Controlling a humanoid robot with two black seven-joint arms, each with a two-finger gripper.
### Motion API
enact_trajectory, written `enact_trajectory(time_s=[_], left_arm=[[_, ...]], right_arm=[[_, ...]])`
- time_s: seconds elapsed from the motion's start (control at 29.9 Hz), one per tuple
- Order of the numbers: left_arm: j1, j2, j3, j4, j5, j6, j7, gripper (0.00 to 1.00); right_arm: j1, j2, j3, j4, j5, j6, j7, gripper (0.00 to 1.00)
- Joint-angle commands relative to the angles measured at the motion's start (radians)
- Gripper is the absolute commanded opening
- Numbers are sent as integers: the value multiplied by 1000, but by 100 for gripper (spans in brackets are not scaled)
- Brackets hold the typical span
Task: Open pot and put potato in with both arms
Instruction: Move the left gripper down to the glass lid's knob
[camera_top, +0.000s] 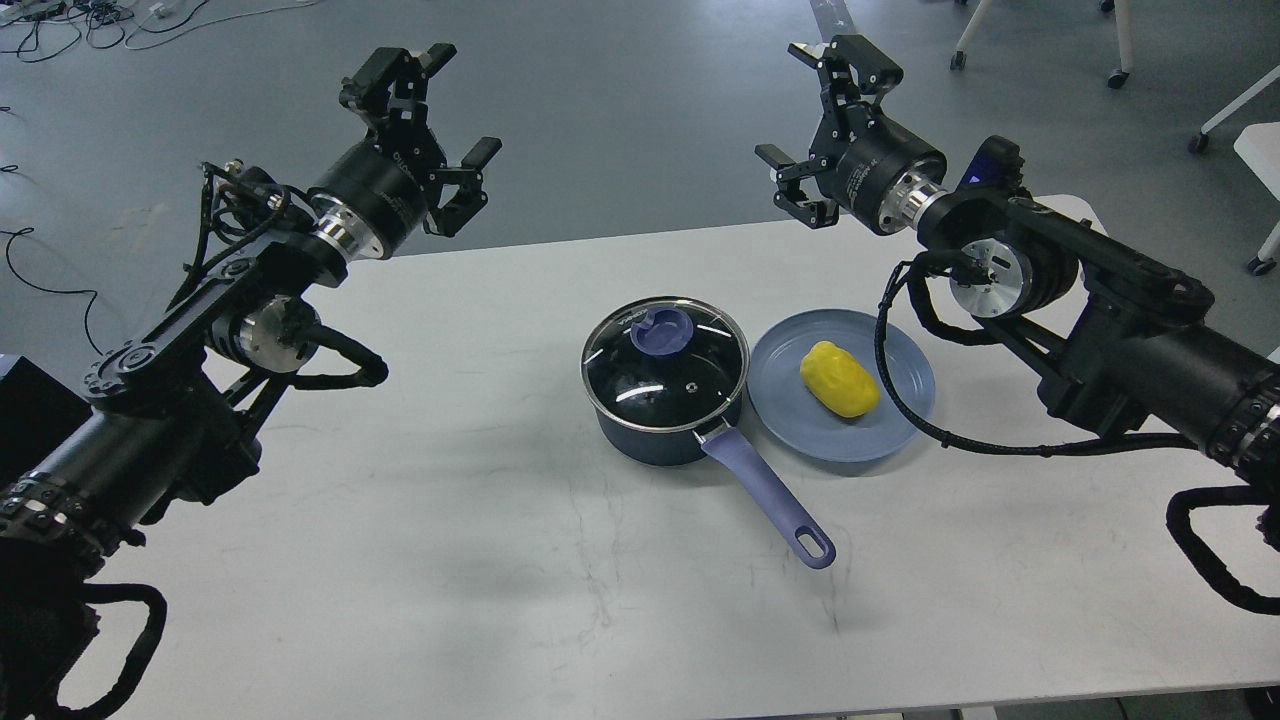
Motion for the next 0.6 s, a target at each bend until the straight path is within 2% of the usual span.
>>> enact_trajectory(time_s=[0.0,0.23,0.3,0.37,0.5,0.57], left_arm=[[15,8,17,-108,299,168,-6,98],[32,-30,116,-221,724,392,-45,98],[27,-64,202,-246,877,475,-43,98],[24,-102,294,-243,1072,610,-39,98],[16,-165,318,-200,1158,629,-40,98],[1,-193,340,-105,1204,630,-43,98]], right_arm=[[-5,-11,8,-2,2,-2,-1,100],[-68,-71,71,-5,41,2,-3,100],[-87,-89,71,-5,60,3,-4,100],[-102,-120,77,-7,64,3,-6,100],[-128,-144,92,-13,97,6,-6,100],[-143,-157,91,-18,129,9,-6,100]])
